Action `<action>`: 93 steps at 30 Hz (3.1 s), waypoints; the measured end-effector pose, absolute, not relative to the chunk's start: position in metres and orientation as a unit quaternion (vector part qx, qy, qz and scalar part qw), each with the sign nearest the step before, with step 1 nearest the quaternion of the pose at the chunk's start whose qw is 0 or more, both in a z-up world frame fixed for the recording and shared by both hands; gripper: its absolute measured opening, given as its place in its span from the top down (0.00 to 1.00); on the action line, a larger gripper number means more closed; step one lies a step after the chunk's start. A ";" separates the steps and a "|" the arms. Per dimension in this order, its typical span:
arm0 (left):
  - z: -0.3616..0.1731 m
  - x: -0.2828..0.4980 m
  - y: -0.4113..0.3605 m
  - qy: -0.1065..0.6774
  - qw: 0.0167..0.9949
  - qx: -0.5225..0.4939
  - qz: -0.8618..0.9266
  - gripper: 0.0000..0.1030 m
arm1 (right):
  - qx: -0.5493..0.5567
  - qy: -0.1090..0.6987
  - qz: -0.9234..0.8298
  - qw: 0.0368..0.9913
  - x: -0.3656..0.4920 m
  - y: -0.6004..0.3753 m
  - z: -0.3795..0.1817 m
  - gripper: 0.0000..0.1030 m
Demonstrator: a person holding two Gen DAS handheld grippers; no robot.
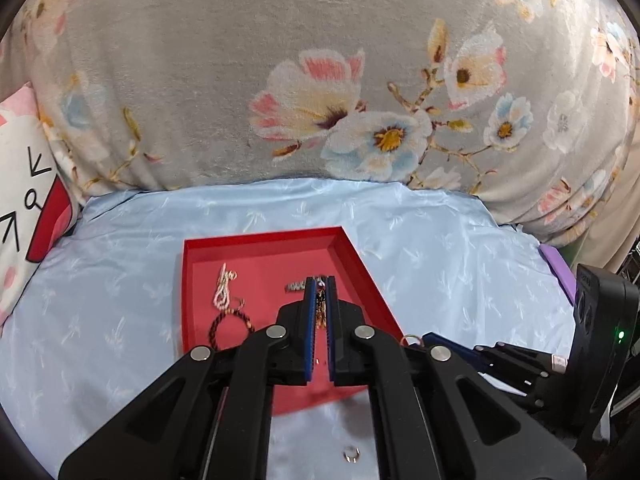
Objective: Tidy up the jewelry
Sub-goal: 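Carry the chain and ring into the red box and open both tools, then withdraw both tools toward the gold hoop earrings, then close the right tool on a gold hoop earring while the left tool approaches the other hoop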
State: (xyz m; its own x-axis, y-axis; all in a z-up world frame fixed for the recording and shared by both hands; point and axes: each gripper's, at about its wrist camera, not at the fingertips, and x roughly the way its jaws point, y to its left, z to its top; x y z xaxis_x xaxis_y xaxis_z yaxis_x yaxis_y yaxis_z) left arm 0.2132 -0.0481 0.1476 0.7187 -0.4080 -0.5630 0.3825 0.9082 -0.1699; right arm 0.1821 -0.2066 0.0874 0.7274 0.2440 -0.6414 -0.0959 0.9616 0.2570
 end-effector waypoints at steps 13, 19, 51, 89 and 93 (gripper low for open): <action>0.078 0.307 -0.062 0.363 0.913 -0.015 -0.185 0.97 | 0.084 0.409 0.063 0.906 0.259 -0.203 0.031 0.83; 0.060 0.317 -0.062 0.373 0.911 -0.011 -0.177 0.94 | 0.080 0.407 0.048 0.909 0.262 -0.208 0.018 0.81; 0.016 0.095 0.027 0.382 0.920 -0.039 -0.081 0.52 | 0.081 0.423 0.032 0.902 0.033 -0.194 -0.012 0.69; -0.002 0.094 -0.046 0.404 0.904 0.003 -0.139 0.49 | 0.091 0.411 -0.007 0.907 0.032 -0.205 -0.014 0.85; -0.008 0.107 -0.064 0.412 0.899 0.004 -0.147 0.49 | 0.098 0.408 -0.008 0.908 0.030 -0.211 -0.010 0.85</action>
